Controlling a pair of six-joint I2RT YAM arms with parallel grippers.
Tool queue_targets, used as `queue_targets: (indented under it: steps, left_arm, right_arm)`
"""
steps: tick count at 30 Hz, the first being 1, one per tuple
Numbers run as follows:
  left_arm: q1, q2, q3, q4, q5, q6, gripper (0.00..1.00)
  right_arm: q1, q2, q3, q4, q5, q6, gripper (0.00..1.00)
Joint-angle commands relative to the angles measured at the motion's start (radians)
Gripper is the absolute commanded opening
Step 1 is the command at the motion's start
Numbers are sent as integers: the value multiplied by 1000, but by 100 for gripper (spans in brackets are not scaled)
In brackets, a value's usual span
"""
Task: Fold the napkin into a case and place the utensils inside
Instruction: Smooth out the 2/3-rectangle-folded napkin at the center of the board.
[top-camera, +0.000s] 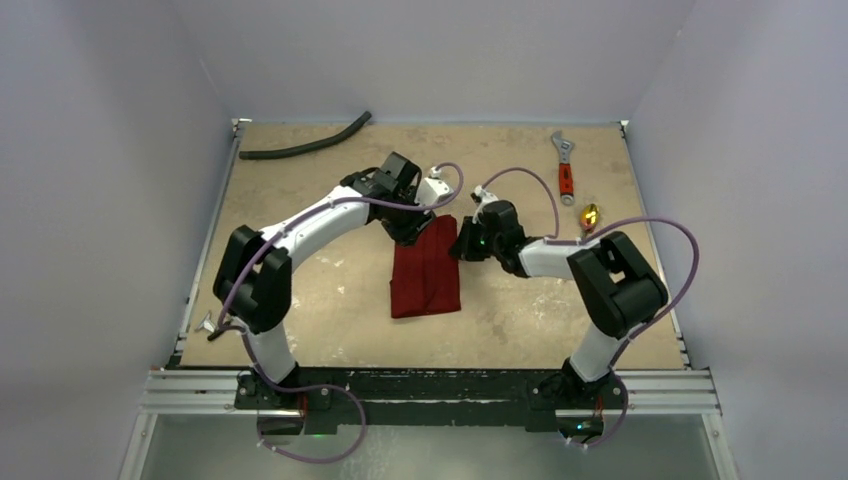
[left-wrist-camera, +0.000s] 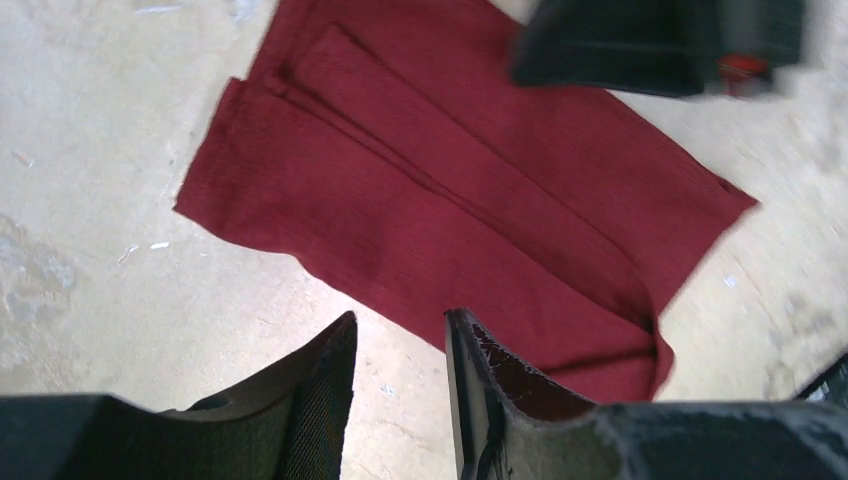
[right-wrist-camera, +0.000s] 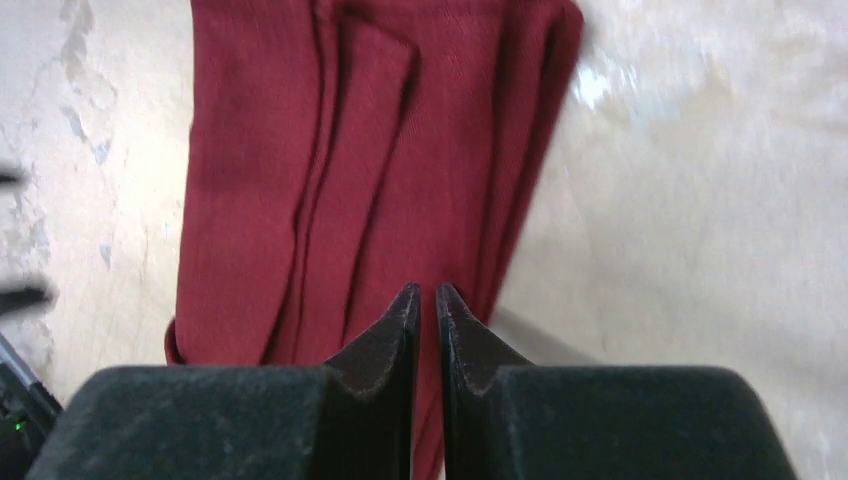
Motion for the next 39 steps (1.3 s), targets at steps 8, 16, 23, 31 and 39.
queue_targets:
  steps: [8,16,23,31,39]
  left_arm:
    - [18,242,65,74,-141,-131,32]
    - [14,349,106,158,-155,-10,29]
    - [-7,456,295,165,-99,146,28]
    - [-68,492,476,1,-50,336,34]
    - [-72,243,326,54,-76,204,42]
  right_arm:
    - [-14,-130,-175,137,-69,19,11]
    - [-12,-246,-319,155,-92,26,2]
    - [9,-241,-460,260,-175,79,0]
    - [81,-86,-466,463,-248,233,0]
    - [-7,-435,-448,149,-154,173,7]
